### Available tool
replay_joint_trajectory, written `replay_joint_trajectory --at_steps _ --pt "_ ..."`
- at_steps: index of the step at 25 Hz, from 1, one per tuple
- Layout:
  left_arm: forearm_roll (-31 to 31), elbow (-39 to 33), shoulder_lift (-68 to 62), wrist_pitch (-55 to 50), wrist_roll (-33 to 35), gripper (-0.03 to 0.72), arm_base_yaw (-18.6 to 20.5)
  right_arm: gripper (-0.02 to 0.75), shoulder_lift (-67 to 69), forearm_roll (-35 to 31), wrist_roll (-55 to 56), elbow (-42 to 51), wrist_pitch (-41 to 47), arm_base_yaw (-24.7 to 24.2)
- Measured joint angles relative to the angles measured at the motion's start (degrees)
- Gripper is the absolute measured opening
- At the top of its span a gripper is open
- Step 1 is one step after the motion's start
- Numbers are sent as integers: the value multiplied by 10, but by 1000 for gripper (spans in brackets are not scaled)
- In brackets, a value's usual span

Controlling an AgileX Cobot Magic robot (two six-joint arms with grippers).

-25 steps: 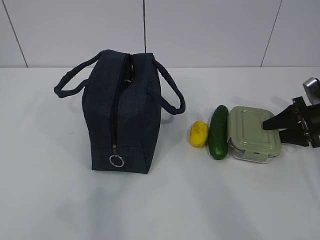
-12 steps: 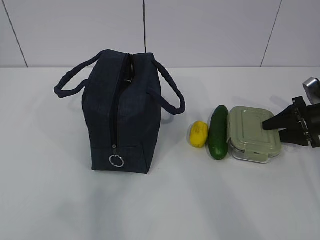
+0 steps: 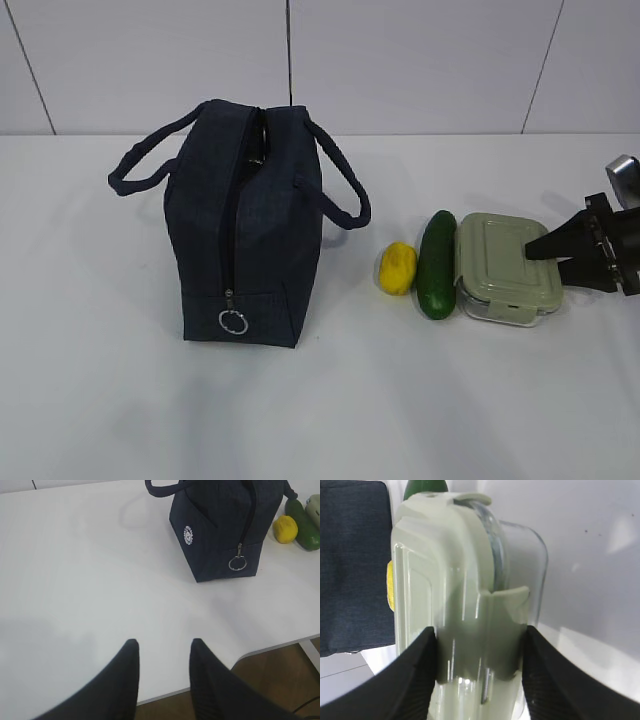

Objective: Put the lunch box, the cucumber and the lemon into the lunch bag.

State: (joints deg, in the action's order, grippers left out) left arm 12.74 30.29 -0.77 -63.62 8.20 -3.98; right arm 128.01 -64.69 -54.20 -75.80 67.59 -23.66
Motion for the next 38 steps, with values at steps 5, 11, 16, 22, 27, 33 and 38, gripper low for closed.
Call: replay_joint_trajectory --at_steps 5,11,16,22,27,33,38 --pt "0 0 0 0 0 244 0 386 0 1 0 0 0 0" --pt "0 0 0 0 0 244 0 383 0 1 2 0 0 0" --pt "0 0 0 0 0 244 0 382 0 3 12 0 1 0" --pt "0 0 0 0 0 244 0 380 0 5 24 0 1 0" --pt "0 0 0 0 0 244 0 380 0 7 27 0 1 0" --pt "0 0 0 0 0 244 0 379 -7 12 29 0 1 0" --pt "0 0 0 0 0 244 0 379 -7 16 30 0 1 0"
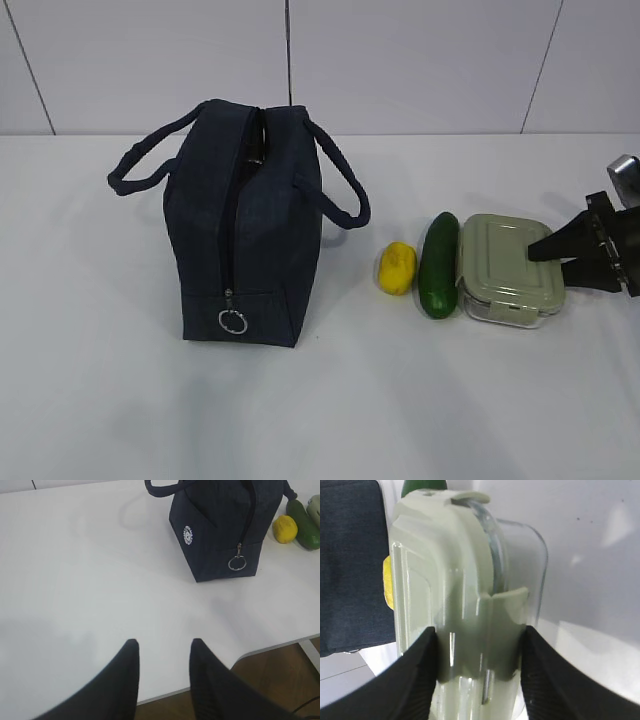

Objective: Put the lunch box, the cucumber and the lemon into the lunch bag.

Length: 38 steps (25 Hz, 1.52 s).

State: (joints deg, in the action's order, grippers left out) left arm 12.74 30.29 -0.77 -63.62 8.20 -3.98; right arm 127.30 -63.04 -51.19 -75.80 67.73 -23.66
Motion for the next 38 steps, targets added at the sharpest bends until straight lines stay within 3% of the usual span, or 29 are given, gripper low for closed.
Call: replay_joint_trajectory --at_steps 9,38 --pt "0 0 0 0 0 244 0 378 -26 31 3 0 -12 0" --pt "2 0 0 0 0 244 0 371 -30 32 4 0 -20 0"
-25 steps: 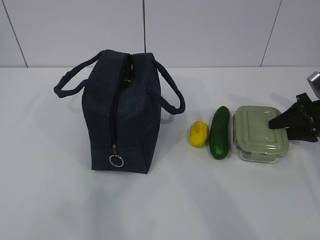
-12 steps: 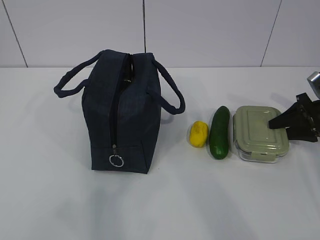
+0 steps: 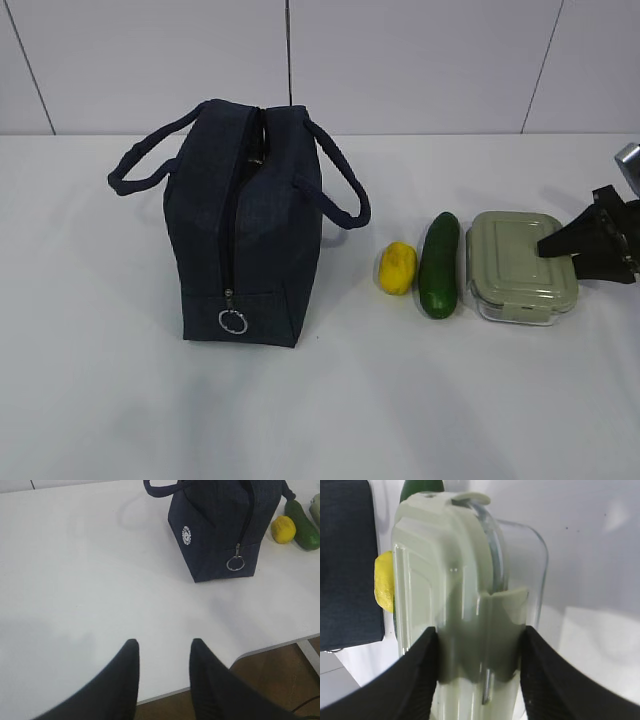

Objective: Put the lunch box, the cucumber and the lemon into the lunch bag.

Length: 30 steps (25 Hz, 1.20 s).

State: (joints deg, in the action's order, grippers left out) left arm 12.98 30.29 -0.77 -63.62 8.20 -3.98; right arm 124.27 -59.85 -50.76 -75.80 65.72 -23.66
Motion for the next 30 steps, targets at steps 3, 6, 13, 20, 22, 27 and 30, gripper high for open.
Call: replay_joint_trajectory --at_steps 3,6,13,20,22,27,30 --pt "4 0 0 0 0 244 0 371 0 -1 8 0 -1 0" --pt "7 0 0 0 0 244 0 371 0 -2 13 0 -1 0" --pt "20 0 0 5 0 244 0 371 -10 -2 34 0 -1 0" --pt "21 0 0 9 0 244 0 371 -40 -2 40 0 -1 0" --pt "21 0 0 10 0 244 0 371 -46 -1 46 0 -1 0" --pt "28 0 -6 14 0 244 0 371 -73 4 70 0 -1 0" --pt "39 0 -24 16 0 244 0 371 -94 7 88 0 0 0"
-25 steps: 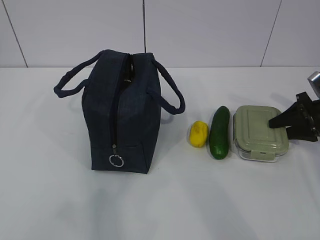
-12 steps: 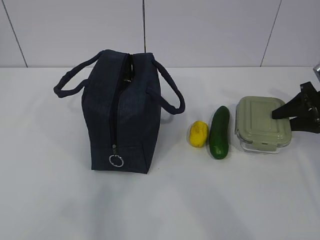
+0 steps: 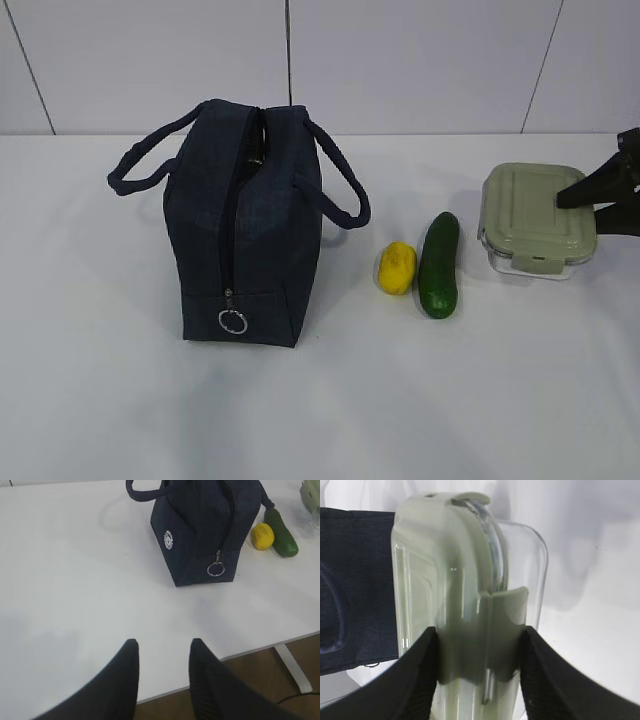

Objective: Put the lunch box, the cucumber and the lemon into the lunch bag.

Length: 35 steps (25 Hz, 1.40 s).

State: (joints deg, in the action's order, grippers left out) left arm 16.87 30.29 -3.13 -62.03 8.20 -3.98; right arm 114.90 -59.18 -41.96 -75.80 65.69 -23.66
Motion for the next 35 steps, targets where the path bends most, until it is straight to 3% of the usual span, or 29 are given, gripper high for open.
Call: replay_joint_trajectory --at_steps 10,19,30,35 --pt "66 25 -129 70 0 244 0 371 -62 8 48 1 8 0" --pt "102 66 -341 124 16 245 0 371 -121 -5 80 1 17 0" --pt "166 205 -545 143 52 335 0 371 -155 -55 86 1 20 5" --pt "188 271 -640 91 79 359 0 371 -155 -75 88 1 20 53"
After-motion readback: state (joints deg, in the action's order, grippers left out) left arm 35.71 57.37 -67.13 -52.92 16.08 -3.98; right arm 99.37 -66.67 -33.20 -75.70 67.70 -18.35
